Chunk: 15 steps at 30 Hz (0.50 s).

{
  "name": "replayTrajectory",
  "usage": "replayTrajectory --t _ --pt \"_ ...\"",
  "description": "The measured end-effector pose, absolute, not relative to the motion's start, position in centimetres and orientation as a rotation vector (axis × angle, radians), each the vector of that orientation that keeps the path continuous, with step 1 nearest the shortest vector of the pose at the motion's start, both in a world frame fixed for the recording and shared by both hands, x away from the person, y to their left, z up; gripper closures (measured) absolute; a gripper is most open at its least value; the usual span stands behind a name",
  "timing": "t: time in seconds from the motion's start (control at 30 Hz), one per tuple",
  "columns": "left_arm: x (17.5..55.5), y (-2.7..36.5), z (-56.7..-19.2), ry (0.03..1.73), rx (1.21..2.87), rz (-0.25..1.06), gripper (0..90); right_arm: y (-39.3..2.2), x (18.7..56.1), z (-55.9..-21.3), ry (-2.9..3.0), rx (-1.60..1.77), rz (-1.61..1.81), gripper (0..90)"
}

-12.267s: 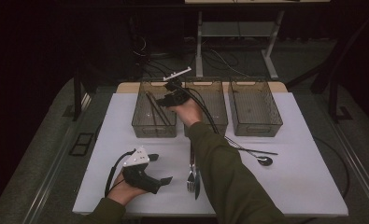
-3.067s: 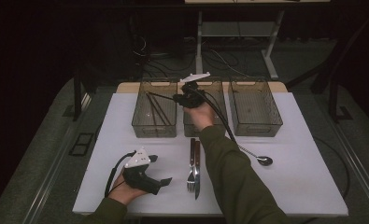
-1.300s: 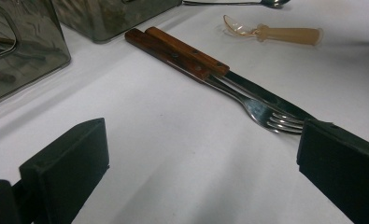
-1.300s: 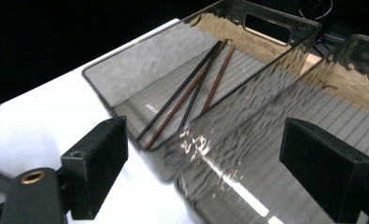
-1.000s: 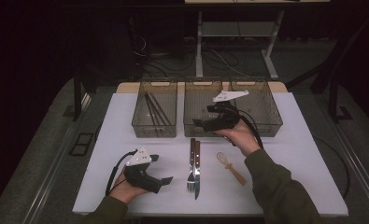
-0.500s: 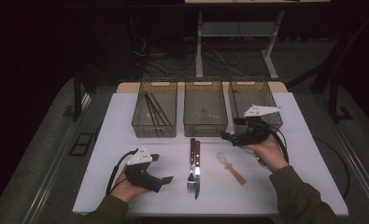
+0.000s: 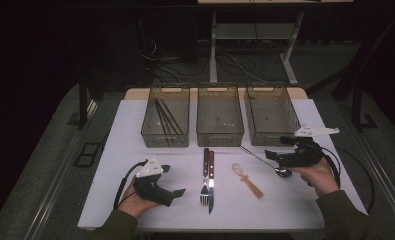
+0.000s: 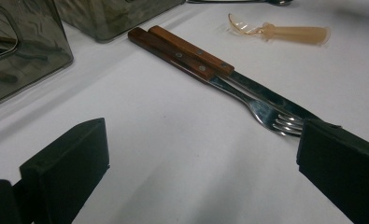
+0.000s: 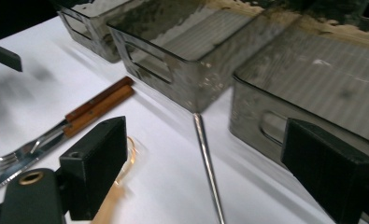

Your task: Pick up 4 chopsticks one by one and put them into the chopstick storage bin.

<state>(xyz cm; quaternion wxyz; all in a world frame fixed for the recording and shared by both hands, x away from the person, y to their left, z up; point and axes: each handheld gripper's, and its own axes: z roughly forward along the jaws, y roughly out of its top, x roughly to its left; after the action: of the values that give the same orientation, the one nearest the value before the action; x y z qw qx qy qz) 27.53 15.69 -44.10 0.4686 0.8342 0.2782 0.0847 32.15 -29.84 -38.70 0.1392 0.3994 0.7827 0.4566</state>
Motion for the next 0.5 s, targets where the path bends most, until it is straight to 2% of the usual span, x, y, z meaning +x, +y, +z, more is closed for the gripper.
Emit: replayTrajectory --t 0.5 --pt "27.4 15.7 -44.1 0.688 2.042 0.207 1.2 -33.4 29.8 -41.3 2.282 1.270 1.224 14.4"
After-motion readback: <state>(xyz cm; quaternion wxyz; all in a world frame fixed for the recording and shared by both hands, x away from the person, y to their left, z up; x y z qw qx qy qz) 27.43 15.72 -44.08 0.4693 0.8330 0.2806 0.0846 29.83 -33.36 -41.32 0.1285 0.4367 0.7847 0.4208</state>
